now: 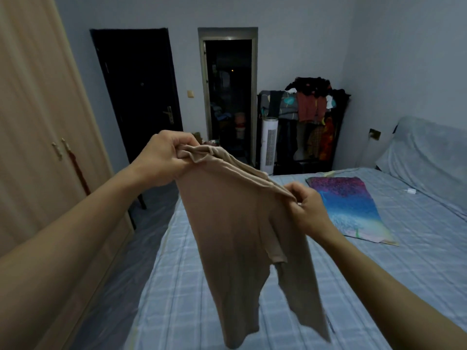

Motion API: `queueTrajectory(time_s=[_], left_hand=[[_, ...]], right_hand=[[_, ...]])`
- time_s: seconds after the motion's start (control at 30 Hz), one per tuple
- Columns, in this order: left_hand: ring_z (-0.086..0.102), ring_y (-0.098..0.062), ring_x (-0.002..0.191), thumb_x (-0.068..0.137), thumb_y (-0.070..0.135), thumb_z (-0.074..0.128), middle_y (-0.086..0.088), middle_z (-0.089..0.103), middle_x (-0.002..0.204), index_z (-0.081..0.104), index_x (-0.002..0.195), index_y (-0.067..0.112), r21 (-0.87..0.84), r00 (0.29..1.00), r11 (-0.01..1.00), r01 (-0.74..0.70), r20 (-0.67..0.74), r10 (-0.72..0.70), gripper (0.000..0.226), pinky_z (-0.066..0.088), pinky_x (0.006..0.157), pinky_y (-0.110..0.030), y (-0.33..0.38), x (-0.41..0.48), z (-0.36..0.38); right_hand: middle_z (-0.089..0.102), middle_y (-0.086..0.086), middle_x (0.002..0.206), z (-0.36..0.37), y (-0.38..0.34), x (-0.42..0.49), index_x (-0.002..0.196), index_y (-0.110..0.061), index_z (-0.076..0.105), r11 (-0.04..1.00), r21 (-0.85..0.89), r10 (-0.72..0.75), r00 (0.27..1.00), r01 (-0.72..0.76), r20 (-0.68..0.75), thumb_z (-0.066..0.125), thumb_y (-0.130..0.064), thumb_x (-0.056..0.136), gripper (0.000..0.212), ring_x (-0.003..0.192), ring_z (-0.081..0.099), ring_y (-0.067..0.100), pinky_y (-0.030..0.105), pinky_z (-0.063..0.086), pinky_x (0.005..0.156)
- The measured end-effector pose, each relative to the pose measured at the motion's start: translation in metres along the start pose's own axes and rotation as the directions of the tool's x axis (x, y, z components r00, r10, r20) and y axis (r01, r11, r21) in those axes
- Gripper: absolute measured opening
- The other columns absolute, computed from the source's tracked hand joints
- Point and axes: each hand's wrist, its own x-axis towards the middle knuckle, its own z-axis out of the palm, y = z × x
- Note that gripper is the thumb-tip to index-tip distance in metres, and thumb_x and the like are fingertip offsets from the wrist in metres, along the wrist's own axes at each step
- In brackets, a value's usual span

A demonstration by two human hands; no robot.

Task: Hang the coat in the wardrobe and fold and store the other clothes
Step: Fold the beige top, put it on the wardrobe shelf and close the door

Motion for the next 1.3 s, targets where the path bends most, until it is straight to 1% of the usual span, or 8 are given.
queueTrajectory(time_s=[0.23, 0.4, 0.53, 0.73, 0.97, 1.03, 1.13, 1.3], left_hand=[[0.064, -0.022, 0.074, 0.084, 0.028, 0.078, -0.017, 0.069, 0.081, 0.074, 0.082, 0.015, -0.080, 0.999, 0.996, 0.031, 0.015, -0.030, 0.013, 0.051, 0.067, -0.035, 0.008, 0.005, 0.003], [0.068, -0.017, 0.079, 0.082, 0.031, 0.079, -0.003, 0.071, 0.078, 0.075, 0.082, 0.020, -0.017, 0.994, 0.999, 0.034, 0.104, -0.032, 0.012, 0.055, 0.072, -0.034, 0.011, 0.006, 0.009], [0.066, -0.011, 0.075, 0.081, 0.037, 0.078, 0.004, 0.069, 0.073, 0.074, 0.077, 0.026, 0.073, 0.991, 0.996, 0.057, 0.116, -0.065, 0.012, 0.052, 0.064, -0.029, -0.002, -0.002, 0.001], [0.061, -0.007, 0.070, 0.079, 0.033, 0.079, -0.008, 0.070, 0.076, 0.074, 0.079, 0.016, -0.068, 0.981, 0.981, 0.181, 0.084, -0.176, 0.017, 0.048, 0.063, -0.026, -0.021, -0.022, -0.010], [0.065, -0.008, 0.075, 0.073, 0.035, 0.081, -0.010, 0.073, 0.080, 0.075, 0.081, 0.015, -0.164, 0.969, 0.957, 0.237, 0.108, -0.222, 0.022, 0.050, 0.067, -0.025, -0.026, -0.029, -0.005], [0.064, -0.006, 0.073, 0.073, 0.038, 0.080, -0.005, 0.072, 0.077, 0.075, 0.082, 0.017, -0.146, 0.972, 0.965, 0.217, 0.126, -0.199, 0.023, 0.049, 0.063, -0.020, -0.024, -0.027, -0.003], [0.062, -0.006, 0.070, 0.070, 0.045, 0.078, -0.005, 0.071, 0.075, 0.074, 0.081, 0.019, -0.131, 0.972, 0.969, 0.210, 0.133, -0.193, 0.028, 0.048, 0.060, -0.020, -0.030, -0.027, 0.000], [0.067, -0.013, 0.080, 0.079, 0.027, 0.079, -0.014, 0.073, 0.087, 0.075, 0.088, 0.015, -0.188, 0.963, 0.947, 0.260, 0.121, -0.241, 0.015, 0.054, 0.074, -0.034, -0.050, -0.028, 0.011]], right_hand=[[0.062, -0.015, 0.066, 0.016, 0.026, -0.038, 0.068, -0.036, 0.067, 0.997, 0.054, 0.042, 0.958, -0.060, 0.283, 0.075, -0.012, 0.078, 0.028, 0.063, 0.055, -0.004, 0.013, 0.040, 0.059], [0.065, 0.011, 0.076, 0.068, 0.065, -0.076, 0.082, -0.010, 0.065, 0.966, 0.082, 0.211, 0.934, -0.244, 0.289, 0.063, -0.016, 0.086, 0.008, 0.070, 0.058, 0.013, 0.045, 0.050, 0.062], [0.059, 0.001, 0.070, 0.077, 0.066, -0.081, 0.078, -0.012, 0.062, 0.957, 0.109, 0.243, 0.948, -0.269, 0.205, 0.054, 0.002, 0.086, 0.019, 0.067, 0.055, 0.012, 0.029, 0.045, 0.062], [0.061, -0.009, 0.064, 0.072, 0.064, -0.071, 0.076, -0.011, 0.069, 0.925, 0.263, 0.242, 0.958, -0.275, 0.153, 0.062, 0.006, 0.088, 0.022, 0.064, 0.055, 0.002, 0.018, 0.042, 0.061], [0.063, -0.006, 0.069, 0.067, 0.073, -0.081, 0.072, -0.015, 0.070, 0.928, 0.153, 0.233, 0.850, -0.339, 0.472, 0.067, 0.005, 0.081, 0.022, 0.070, 0.060, 0.007, 0.025, 0.047, 0.063], [0.061, -0.001, 0.068, 0.069, 0.081, -0.083, 0.074, -0.008, 0.068, 0.938, 0.105, 0.256, 0.866, -0.330, 0.430, 0.065, -0.010, 0.079, 0.007, 0.069, 0.058, 0.009, 0.031, 0.047, 0.063], [0.057, 0.000, 0.061, 0.061, 0.096, -0.078, 0.071, -0.013, 0.066, 0.949, 0.065, 0.284, 0.926, -0.309, 0.247, 0.056, -0.021, 0.074, 0.013, 0.064, 0.052, 0.006, 0.030, 0.041, 0.061], [0.056, -0.013, 0.059, 0.034, 0.097, -0.059, 0.071, -0.023, 0.063, 0.972, 0.015, 0.232, 0.969, -0.234, 0.086, 0.056, 0.003, 0.079, 0.029, 0.058, 0.046, -0.003, 0.017, 0.037, 0.055]])
